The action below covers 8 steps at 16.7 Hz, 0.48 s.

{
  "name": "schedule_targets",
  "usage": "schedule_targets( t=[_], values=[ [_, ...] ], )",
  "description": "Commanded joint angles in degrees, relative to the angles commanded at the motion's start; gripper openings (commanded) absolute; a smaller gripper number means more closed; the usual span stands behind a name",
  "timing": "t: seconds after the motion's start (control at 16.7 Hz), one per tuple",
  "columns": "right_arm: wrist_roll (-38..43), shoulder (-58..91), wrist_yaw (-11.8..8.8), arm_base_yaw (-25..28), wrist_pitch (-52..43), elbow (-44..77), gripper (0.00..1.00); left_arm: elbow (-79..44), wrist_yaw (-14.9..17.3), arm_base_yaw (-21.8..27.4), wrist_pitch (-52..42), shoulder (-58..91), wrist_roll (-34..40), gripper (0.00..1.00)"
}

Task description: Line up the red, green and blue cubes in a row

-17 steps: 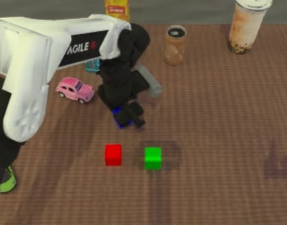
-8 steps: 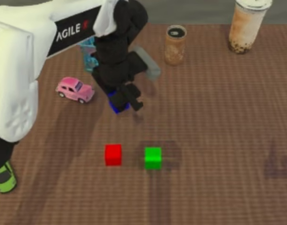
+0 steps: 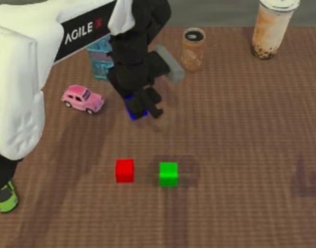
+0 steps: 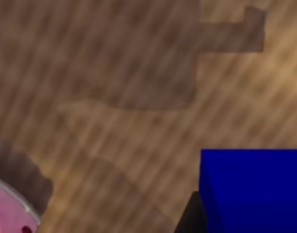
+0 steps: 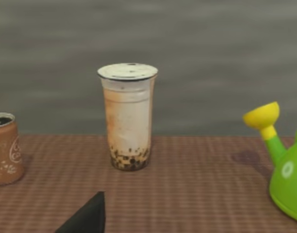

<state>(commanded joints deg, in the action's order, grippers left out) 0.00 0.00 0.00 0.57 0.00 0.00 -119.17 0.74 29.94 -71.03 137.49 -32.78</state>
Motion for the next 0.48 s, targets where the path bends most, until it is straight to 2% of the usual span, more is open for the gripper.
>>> schedule_targets(
  t=[0.48],
  values=[
    [0.0, 0.0, 0.0, 0.0, 0.0, 0.0, 1.0, -10.0, 0.1, 17.2, -6.4, 3.6, -6.3, 0.0]
  ],
)
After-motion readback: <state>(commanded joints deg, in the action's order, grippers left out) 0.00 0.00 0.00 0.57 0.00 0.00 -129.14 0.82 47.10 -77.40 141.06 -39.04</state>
